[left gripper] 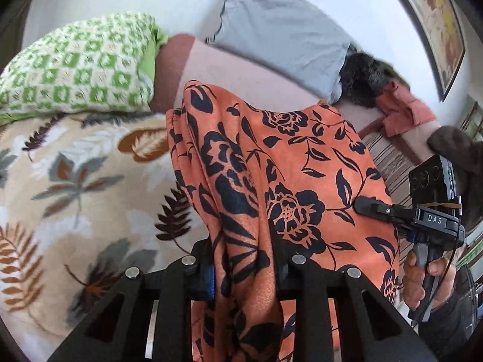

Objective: Fold small clothes

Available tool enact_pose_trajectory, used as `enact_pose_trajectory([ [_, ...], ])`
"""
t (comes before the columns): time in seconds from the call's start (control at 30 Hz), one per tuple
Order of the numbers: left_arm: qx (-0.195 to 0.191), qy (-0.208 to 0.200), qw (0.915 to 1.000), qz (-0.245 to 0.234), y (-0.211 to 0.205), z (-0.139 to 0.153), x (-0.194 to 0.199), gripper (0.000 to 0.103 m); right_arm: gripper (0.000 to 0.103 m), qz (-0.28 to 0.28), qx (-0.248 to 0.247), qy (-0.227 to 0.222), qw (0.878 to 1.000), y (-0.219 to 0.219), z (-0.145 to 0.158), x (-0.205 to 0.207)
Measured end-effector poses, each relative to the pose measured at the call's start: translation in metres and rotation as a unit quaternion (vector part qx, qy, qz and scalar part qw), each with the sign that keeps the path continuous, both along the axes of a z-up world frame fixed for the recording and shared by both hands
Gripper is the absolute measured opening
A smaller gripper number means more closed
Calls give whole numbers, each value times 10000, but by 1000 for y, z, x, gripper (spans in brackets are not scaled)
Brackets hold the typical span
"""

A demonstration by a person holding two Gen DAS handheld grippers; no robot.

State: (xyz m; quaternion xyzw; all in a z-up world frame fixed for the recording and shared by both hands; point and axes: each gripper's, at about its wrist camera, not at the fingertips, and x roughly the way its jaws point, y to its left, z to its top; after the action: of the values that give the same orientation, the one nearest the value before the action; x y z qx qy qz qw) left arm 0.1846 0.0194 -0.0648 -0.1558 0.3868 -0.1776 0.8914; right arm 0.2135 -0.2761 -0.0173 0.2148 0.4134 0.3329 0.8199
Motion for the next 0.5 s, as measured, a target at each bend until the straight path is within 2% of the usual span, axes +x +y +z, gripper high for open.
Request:
enact_pose_trajectory([
  [0.1,45,512,9987,52,-11,-48,18,32,35,-221,58,547,9982,-18,-61,13],
  [0.13,75,812,9966,88,-14,-71,26,35,40,-311,66,795,9963,-23,-83,18],
  [0.17,255,1277,9913,167,-17,-100,33,35,40,-429,-60,1192,9919,-28,-114,26],
  [0.2,309,1601,9864,214,-16,-121,36,42,46,-651,-317,1570,9849,-33,-139,30],
  [0.23,139,1561,9874,233,-12,-124,34,48,59,-935,-466,1988,9745,-40,-162,30],
  [0.27,49,1481,9883,351,-5,-120,29,57,59,-1014,-178,1864,9771,-44,-161,24],
  [0.3,71,1451,9885,416,-1,-114,26,59,61,-1071,-194,1731,9789,-45,-154,20],
  [0.4,226,921,9941,523,12,-75,7,64,64,-1215,-742,1362,9804,-43,-121,9],
  [0.43,283,727,9957,507,13,-63,0,68,64,-1287,-925,1210,9799,-44,-106,4],
  [0.5,371,410,9976,427,14,-49,-11,71,65,-1222,-907,823,9849,-46,-81,-3],
])
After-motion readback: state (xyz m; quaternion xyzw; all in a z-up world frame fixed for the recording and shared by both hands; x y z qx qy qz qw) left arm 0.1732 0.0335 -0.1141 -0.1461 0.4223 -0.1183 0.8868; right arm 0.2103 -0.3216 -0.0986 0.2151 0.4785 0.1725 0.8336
